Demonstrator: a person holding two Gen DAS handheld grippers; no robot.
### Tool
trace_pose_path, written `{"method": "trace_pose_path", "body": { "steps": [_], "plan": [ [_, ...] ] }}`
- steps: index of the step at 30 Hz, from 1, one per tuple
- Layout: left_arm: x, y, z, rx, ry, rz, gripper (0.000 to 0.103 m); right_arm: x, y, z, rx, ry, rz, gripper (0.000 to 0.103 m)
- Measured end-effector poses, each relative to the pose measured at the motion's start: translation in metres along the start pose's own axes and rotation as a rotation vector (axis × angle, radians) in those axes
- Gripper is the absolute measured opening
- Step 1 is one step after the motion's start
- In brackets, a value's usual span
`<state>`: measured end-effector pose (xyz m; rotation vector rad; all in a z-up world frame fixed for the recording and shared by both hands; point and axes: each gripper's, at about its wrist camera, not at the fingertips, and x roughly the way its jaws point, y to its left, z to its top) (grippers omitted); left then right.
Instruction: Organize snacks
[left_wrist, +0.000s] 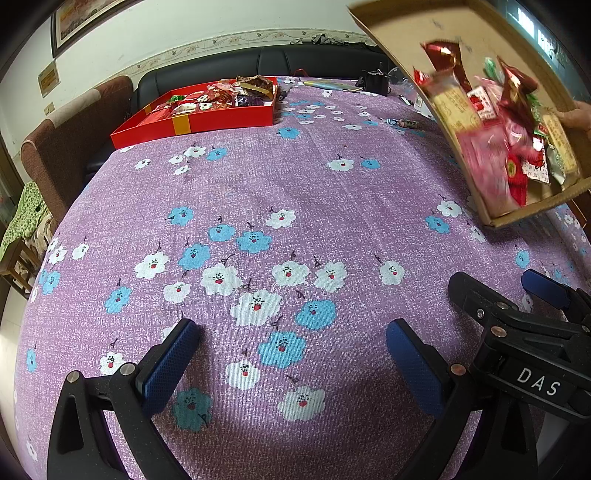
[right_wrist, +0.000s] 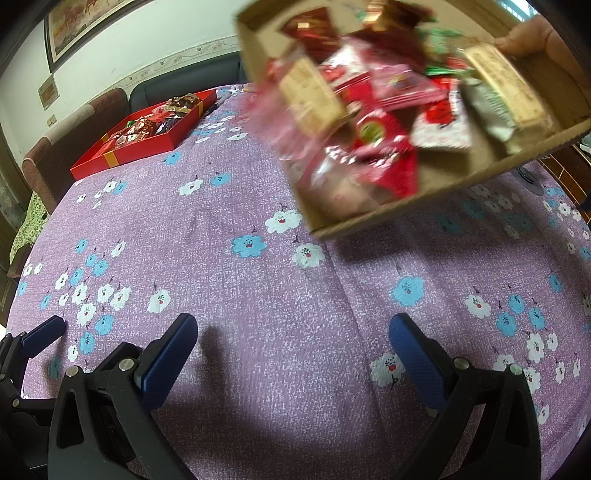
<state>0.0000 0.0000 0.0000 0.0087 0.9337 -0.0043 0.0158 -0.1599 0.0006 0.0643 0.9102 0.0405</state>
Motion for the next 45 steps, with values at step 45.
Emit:
{"method": "trace_pose_path", "body": {
  "steps": [45],
  "plan": [
    [-0.0011,-0.0010,-0.0011,0.000,0.000,0.000,0.103,-0.0004,-0.0002,-0.0025,0.000,0.000,0.000,0.103]
  ]
}}
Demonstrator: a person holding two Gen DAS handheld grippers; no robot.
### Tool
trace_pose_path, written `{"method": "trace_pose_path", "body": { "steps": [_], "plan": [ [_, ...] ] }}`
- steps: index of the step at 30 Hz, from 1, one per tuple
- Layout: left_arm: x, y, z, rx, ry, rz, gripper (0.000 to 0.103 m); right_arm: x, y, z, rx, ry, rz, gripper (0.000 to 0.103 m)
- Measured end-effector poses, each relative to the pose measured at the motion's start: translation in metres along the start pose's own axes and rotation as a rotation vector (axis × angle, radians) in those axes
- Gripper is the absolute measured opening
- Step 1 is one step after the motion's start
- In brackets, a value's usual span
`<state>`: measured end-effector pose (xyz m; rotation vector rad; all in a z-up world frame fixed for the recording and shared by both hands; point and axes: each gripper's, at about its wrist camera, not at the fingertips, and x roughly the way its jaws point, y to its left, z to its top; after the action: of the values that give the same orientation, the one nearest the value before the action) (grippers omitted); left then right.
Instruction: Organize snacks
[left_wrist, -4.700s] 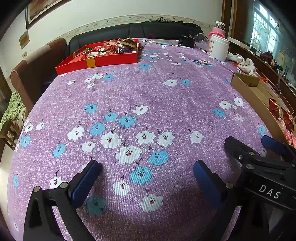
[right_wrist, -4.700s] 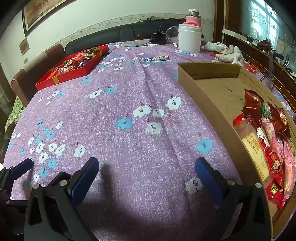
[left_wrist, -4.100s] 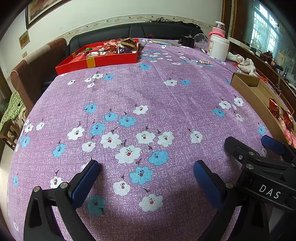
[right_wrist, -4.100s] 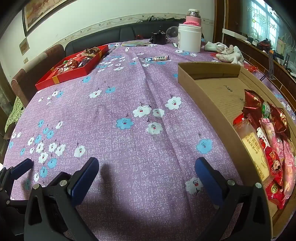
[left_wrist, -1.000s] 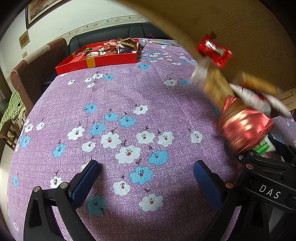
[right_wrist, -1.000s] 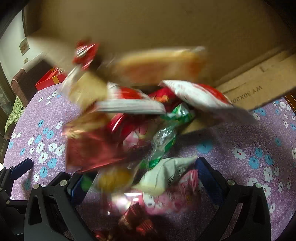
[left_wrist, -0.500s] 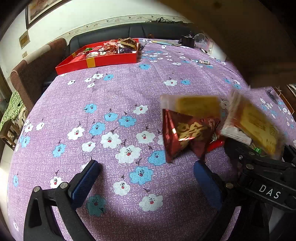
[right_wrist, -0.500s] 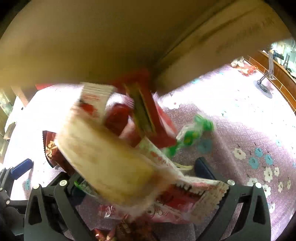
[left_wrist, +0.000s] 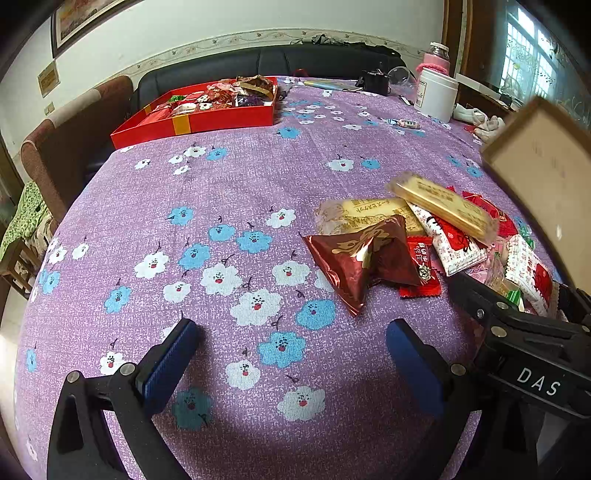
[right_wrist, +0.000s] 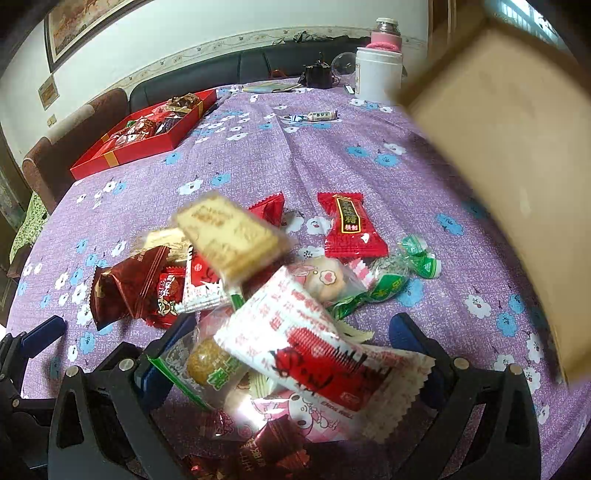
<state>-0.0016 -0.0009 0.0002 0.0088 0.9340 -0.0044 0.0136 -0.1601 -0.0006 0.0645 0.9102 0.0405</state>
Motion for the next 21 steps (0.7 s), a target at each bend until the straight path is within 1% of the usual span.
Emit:
{"method": "trace_pose_path", "body": {
  "steps": [21],
  "plan": [
    [0.0001,-0.0001,0.0000,0.000,0.000,0.000,0.103,-0.0003,-0.0007,0.0007,0.000,0.000,0.000,0.103]
  ]
}}
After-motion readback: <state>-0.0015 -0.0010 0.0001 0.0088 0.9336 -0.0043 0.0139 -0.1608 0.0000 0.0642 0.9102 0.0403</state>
